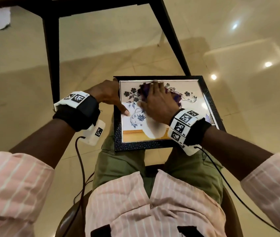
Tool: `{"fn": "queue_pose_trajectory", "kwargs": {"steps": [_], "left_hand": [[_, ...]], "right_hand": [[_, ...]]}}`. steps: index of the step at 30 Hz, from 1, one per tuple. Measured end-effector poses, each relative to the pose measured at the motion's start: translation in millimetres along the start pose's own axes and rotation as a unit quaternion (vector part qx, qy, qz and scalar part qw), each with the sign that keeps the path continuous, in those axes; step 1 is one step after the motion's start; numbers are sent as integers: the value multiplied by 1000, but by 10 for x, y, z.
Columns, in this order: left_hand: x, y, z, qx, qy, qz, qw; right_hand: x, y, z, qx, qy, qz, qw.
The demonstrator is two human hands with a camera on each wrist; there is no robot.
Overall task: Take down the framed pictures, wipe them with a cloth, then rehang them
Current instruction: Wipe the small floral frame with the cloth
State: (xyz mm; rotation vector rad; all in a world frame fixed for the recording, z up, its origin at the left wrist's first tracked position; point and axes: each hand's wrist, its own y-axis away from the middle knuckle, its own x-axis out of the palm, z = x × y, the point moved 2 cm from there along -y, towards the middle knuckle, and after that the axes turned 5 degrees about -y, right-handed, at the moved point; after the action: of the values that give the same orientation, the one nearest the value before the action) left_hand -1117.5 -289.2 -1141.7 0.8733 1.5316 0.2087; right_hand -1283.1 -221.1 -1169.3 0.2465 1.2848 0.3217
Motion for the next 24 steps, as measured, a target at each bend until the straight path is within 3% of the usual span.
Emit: {"fn": "queue_pose_trajectory", "kwargs": {"steps": [3, 5, 8, 10, 13, 16, 18, 20, 24], "left_hand": [[-12, 4, -40, -3, -30, -15, 999], [-13, 3, -49, -15, -26, -15, 999], [-2, -7, -43, -49, 34, 6, 998], [-1, -29, -23, -63, 42, 11, 997], [21, -15, 19, -75, 67, 1, 995], [81, 24, 82, -68, 117, -13, 991], [98, 39, 85, -66, 139, -19, 988], [83, -5, 79, -87, 131, -21, 987], [46, -56, 62, -123, 110, -31, 986]], "right_hand": [[68, -3, 83, -106, 56, 12, 993], [22, -116, 90, -104, 65, 2, 992], [-32, -278, 195, -41, 42, 31, 998], [-47, -309, 372, -74, 58, 34, 995], [-51, -272, 507, -144, 145, -21, 979], [-17, -209, 497, -25, 166, -76, 983], [15, -186, 575, 48, 176, -51, 982], [67, -191, 677, 29, 157, -40, 986], [91, -196, 657, -52, 85, -84, 991]]}}
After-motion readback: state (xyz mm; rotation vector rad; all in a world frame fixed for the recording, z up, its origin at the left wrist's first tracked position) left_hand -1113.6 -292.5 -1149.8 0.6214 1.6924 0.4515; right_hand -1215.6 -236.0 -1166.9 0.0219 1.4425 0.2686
